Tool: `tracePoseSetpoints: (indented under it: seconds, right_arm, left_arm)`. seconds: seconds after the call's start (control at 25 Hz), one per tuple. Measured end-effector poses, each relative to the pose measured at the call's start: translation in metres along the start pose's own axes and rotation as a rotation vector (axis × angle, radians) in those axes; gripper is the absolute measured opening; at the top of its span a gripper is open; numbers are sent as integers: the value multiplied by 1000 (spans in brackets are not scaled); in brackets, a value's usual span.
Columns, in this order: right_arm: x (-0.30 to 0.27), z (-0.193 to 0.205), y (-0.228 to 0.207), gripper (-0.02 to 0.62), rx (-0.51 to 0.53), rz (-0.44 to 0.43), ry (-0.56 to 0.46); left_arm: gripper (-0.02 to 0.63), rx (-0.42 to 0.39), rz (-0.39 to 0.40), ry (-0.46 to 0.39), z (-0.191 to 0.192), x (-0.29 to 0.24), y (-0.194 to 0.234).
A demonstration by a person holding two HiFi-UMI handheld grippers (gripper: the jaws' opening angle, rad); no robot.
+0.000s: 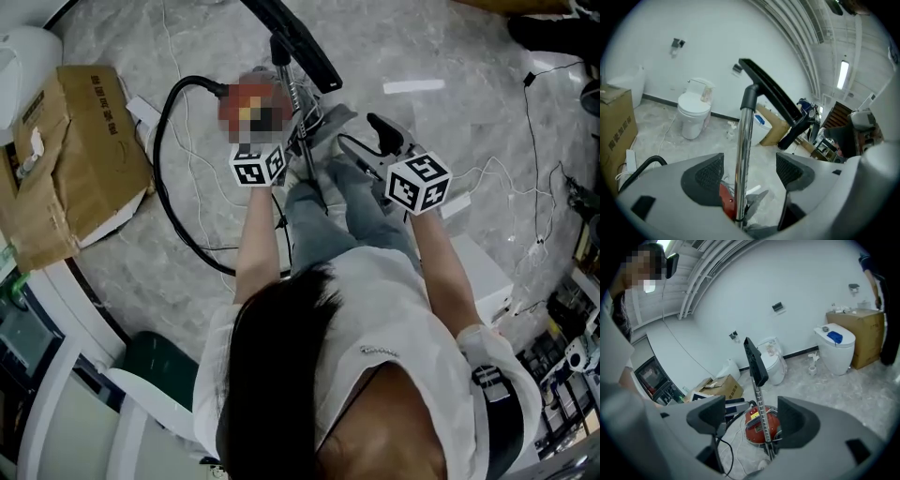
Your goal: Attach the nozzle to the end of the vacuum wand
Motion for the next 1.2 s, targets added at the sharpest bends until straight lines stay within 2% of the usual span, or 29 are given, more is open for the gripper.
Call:
tracePoseSetpoints:
  seconds: [0.12,0.28,0.44,0.52,0.64,0.8,1.0,1.2]
  right_arm:
    - [5,-2,5,345,9,33,-2]
    - [10,-5,11,345,-2,40,-45]
    - [17,-13,21,345,25,74,-81]
    - [14,-15,28,344,7,82,-99]
    - [16,-22,33,287,-66,84,-162]
    - [20,-25,42,227,-26,112,-177]
    - [24,-27,52,80,-6,159,-191]
    - [27,-25,59,43,21,200,-188]
  left_arm:
    - [334,8,20,-79,-11,23,-20]
    - [334,-1,47,-107,-16,44,-43]
    - [333,-33,79,-167,-29,66,-66]
    - [333,-59,80,-180,-34,81,-72]
    - [333,-78,72,-201,-40,94,-85]
    - [333,-83,58,-232,-42,110,-97]
    - [302,-121,37,-250,-45,127,-107]
    - [230,-147,32,-256,-42,136,-116]
Point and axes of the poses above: the fingertips, and each gripper's own axes: x backward along the fingers, y to its left, z out of its underside, the point moved 6 cm from there along x, backward along the fingers, and after that the axes turned 15 degrees about x, right-handed, at the moved point
